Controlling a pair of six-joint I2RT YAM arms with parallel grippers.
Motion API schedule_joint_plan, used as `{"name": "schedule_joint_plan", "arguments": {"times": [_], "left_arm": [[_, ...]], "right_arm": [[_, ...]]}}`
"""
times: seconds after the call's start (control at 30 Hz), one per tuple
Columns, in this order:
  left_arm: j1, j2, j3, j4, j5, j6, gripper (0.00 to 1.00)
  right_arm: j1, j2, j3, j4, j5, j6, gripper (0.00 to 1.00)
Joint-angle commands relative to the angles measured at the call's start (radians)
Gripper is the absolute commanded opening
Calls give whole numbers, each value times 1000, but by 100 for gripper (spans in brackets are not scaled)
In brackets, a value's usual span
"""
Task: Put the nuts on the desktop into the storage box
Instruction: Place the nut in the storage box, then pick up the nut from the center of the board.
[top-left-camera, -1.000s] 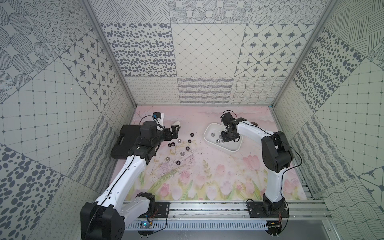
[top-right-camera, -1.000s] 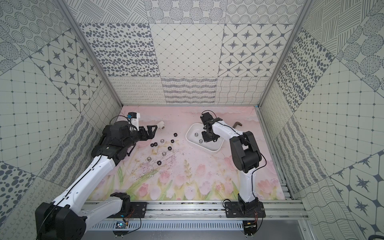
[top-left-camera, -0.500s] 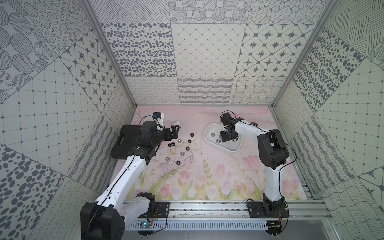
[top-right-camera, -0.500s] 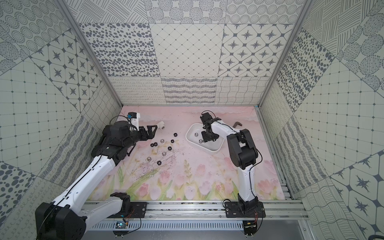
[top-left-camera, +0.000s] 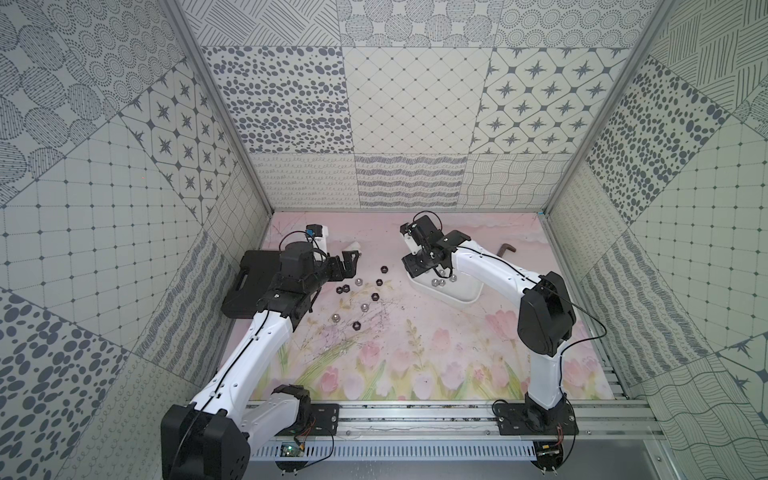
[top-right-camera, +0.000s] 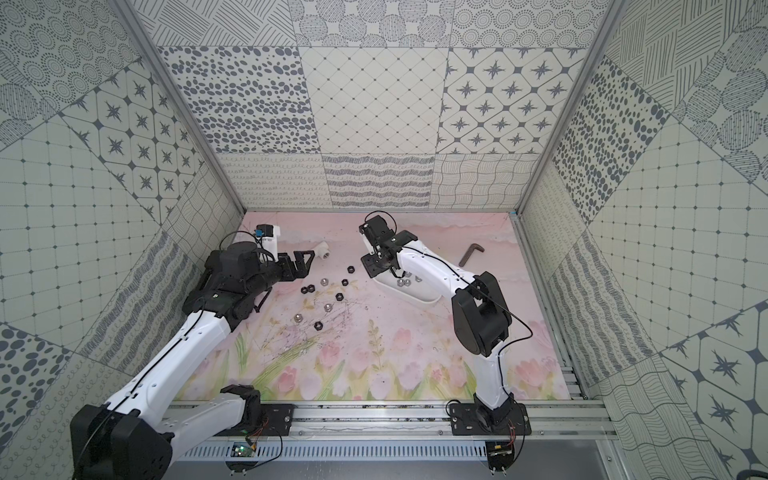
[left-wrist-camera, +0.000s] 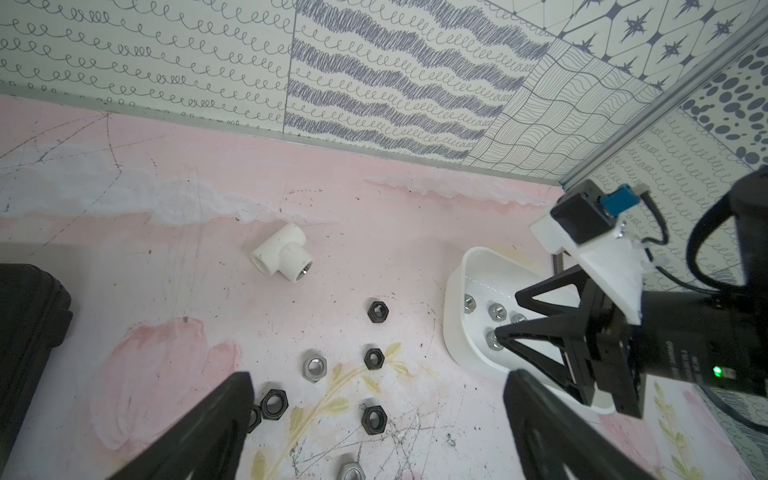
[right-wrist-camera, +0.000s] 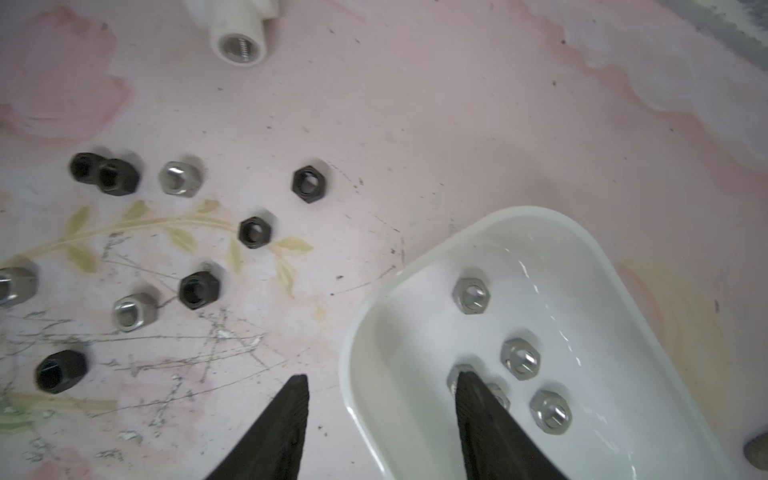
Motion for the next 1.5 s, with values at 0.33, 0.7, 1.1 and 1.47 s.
{"name": "schedule_joint_plan", "arguments": {"times": [0.33, 0.7, 1.1, 1.47], "left_arm": [[0, -2, 11, -7, -12, 17, 99], [1, -2, 8, -5, -17, 16, 99], [0, -4, 2, -4, -19, 16, 99], [0, -12, -3, -4, -20, 17, 99]], "right_arm": [[143, 266, 208, -38, -82, 24, 59], [167, 358, 270, -60, -85, 30, 59], [183, 421, 345, -100, -99, 24, 59], [184, 454, 349, -110, -87, 29, 56]]}}
